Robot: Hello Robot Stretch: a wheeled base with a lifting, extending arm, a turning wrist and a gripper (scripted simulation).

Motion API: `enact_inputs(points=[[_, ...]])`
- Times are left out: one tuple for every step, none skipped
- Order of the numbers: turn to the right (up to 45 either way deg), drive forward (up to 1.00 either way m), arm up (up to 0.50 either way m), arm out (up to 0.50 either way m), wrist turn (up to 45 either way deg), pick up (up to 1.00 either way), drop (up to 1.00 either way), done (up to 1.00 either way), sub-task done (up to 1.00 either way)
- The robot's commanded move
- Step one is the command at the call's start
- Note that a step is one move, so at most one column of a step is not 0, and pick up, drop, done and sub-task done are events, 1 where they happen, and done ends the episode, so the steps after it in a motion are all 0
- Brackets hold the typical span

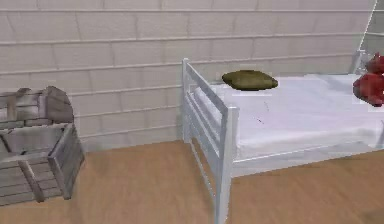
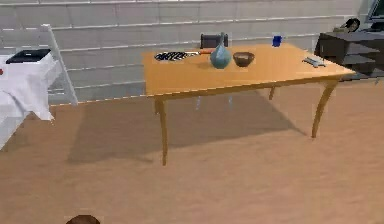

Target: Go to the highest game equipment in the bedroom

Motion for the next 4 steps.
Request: enact_inputs(points=[[45.0, 0.00, 0.00, 0.00, 0.0, 0.00, 0.00, 0.00, 0.00], [45.0, 0.00, 0.00, 0.00, 0.0, 0.00, 0.00, 0.00, 0.00], [45.0, 0.00, 0.00, 0.00, 0.0, 0.00, 0.00, 0.00, 0.00], [21.0, 0.00, 0.00, 0.00, 0.0, 0.00, 0.00, 0.00, 0.00]])
